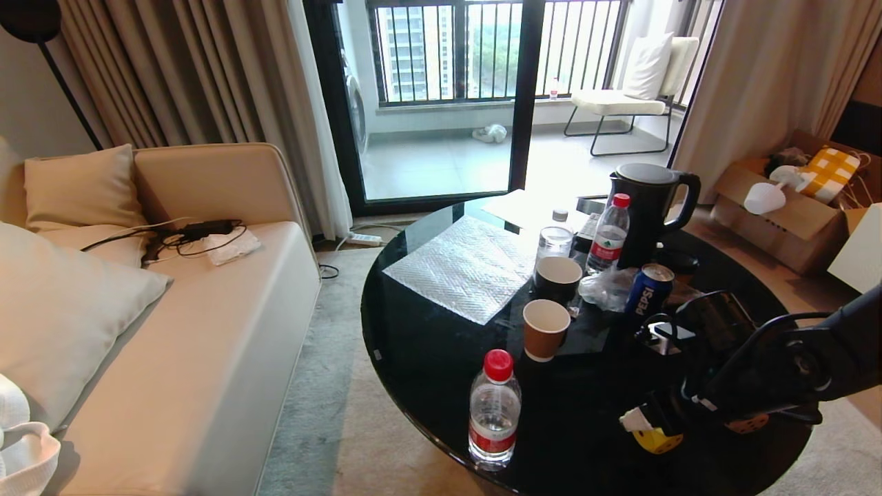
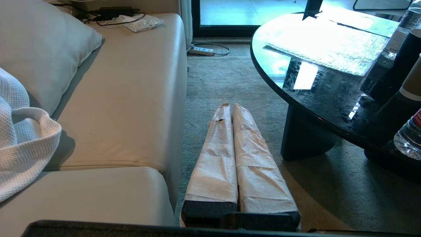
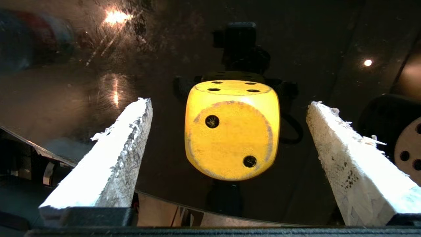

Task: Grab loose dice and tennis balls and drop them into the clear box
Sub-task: Pick up toys out of the box

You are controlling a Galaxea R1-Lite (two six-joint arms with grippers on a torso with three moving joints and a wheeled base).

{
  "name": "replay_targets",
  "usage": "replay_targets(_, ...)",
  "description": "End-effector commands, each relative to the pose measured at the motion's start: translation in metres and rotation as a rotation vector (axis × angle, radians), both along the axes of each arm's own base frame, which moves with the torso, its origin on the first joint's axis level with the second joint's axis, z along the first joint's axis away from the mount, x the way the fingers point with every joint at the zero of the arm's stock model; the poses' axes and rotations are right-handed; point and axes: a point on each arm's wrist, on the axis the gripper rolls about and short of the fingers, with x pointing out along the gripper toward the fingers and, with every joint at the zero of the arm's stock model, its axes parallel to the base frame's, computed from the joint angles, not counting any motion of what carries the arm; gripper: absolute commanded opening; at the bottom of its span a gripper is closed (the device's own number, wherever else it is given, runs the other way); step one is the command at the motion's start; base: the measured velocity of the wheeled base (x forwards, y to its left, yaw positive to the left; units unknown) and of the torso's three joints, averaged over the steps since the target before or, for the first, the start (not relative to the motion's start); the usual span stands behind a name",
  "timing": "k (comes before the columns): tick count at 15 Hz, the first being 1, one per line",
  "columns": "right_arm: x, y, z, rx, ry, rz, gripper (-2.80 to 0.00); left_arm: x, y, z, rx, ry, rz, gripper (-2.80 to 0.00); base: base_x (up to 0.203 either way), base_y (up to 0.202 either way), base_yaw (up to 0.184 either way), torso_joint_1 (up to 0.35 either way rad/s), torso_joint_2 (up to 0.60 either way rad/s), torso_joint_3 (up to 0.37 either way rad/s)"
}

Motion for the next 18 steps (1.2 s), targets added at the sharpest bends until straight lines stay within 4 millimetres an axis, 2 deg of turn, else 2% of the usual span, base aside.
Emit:
replay_targets(1,0.0016,0.0002,-0.0047,-0.002,0.014,0.001,0.0,0.0,0.0,0.0,0.0,0.0,0.0,-2.8,0.0,0.0,0.0,0.0,0.0,0.0)
replay_targets(9,0.0018,0.0003,-0.01,-0.004,0.032,0.006,0.0,0.0,0.0,0.0,0.0,0.0,0.0,-2.8,0.0,0.0,0.0,0.0,0.0,0.0)
replay_targets(10,0.0018,0.0002,-0.0105,-0.007,0.034,0.007,-2.8,0.0001,0.0,-0.0004,0.0,0.002,0.0,-2.8,0.0,0.0,0.0,0.0,0.0,0.0)
replay_targets(14,0.0006,-0.0001,-0.0087,-0.021,0.031,0.025,-2.8,0.0,0.0,0.0,0.0,0.0,0.0,-2.8,0.0,0.0,0.0,0.0,0.0,0.0)
replay_targets(18,-0.0031,-0.0026,-0.0117,-0.106,0.029,0.014,-2.8,0.0,0.0,0.0,0.0,0.0,0.0,-2.8,0.0,0.0,0.0,0.0,0.0,0.0)
